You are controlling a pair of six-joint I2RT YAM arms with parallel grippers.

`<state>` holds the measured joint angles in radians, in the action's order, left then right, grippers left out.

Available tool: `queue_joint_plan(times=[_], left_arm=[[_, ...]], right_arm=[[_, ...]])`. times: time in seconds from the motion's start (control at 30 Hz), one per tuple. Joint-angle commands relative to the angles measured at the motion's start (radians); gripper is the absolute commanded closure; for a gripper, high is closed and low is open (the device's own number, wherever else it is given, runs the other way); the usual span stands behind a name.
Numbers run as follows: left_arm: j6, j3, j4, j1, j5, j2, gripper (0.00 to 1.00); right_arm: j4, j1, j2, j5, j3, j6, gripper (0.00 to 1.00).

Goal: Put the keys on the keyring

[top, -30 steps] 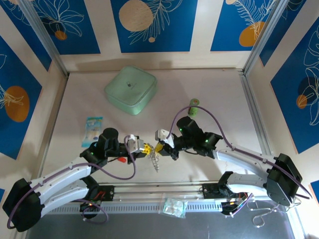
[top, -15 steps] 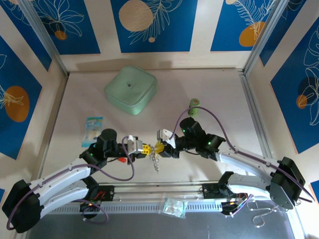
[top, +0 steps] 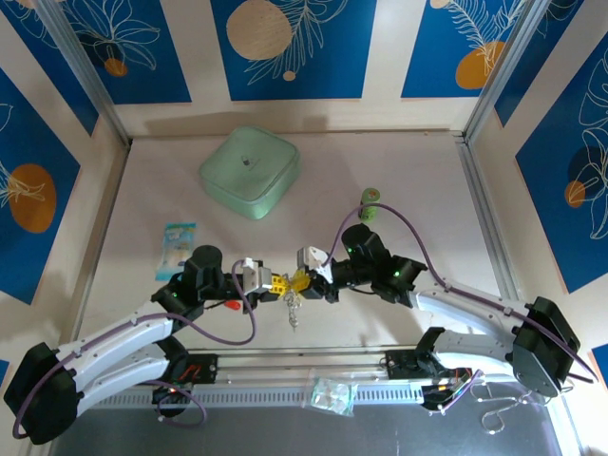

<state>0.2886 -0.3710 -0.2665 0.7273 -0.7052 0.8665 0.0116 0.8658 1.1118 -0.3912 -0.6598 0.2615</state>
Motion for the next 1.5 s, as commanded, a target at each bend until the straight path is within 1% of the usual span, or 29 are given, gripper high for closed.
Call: queue_joint_plan(times=[0.0,0.07,0.1,0.13,0.2,0.23,0.33,0.47,0.57,0.67,0.77,0.93,0.97,1.03,1.13,1.2,1.3,1.47], left_arm=[[-0.014,0.001,-0.061,0.011,-0.042,-0.009,1.00],[-0.012,0.001,-0.055,0.011,-0.035,-0.011,1.00],[-0.012,0.001,-0.049,0.011,-0.023,-0.011,1.00],[-0.014,0.000,-0.040,0.011,-0.004,-0.012,0.98],[-0.010,-0.005,-0.017,0.012,0.029,-0.018,0.80],[-0.006,-0.011,0.005,0.012,0.044,-0.023,0.76],[0.035,-0.050,0.107,0.011,0.065,-0.022,0.74],[0.072,-0.086,0.179,0.011,0.065,-0.002,0.77],[0.078,-0.097,0.185,0.012,0.065,0.012,0.78],[0.075,-0.100,0.183,0.012,0.065,0.014,0.79],[0.077,-0.107,0.194,0.012,0.065,0.012,0.85],[0.092,-0.115,0.231,0.012,0.051,0.009,0.99],[0.093,-0.113,0.230,0.012,0.051,0.006,1.00],[0.092,-0.098,0.210,0.012,0.049,-0.005,1.00],[0.073,-0.062,0.133,0.012,0.046,-0.026,1.00],[0.061,-0.032,0.073,0.011,0.036,-0.039,1.00],[0.044,-0.007,0.008,0.012,0.022,-0.045,1.00],[0.041,0.006,0.000,0.012,0.006,-0.050,1.00]], right_arm=[[0.028,0.007,0.013,-0.017,-0.003,-0.002,0.91],[0.023,0.006,0.010,-0.015,-0.005,0.001,0.98],[0.011,0.006,0.006,-0.013,-0.008,0.007,1.00],[-0.010,0.007,0.002,-0.007,-0.015,0.019,1.00],[-0.067,0.008,-0.003,0.014,-0.036,0.053,1.00],[-0.108,0.011,-0.004,0.034,-0.051,0.079,1.00],[-0.235,0.020,0.010,0.087,-0.106,0.151,1.00],[-0.338,0.038,0.043,0.136,-0.176,0.212,1.00],[-0.362,0.050,0.060,0.142,-0.211,0.228,1.00],[-0.398,0.078,0.092,0.185,-0.248,0.252,1.00],[-0.415,0.093,0.112,0.200,-0.271,0.263,1.00],[-0.367,0.081,0.086,0.157,-0.258,0.239,1.00],[-0.348,0.072,0.074,0.143,-0.247,0.226,0.98],[-0.295,0.045,0.037,0.104,-0.203,0.187,0.84],[-0.201,0.011,-0.014,0.042,-0.118,0.119,0.70],[-0.150,0.004,-0.034,0.031,-0.071,0.083,0.67],[-0.111,0.004,-0.044,0.037,-0.034,0.043,0.67],[-0.076,0.003,-0.041,0.030,-0.017,0.015,0.68]])
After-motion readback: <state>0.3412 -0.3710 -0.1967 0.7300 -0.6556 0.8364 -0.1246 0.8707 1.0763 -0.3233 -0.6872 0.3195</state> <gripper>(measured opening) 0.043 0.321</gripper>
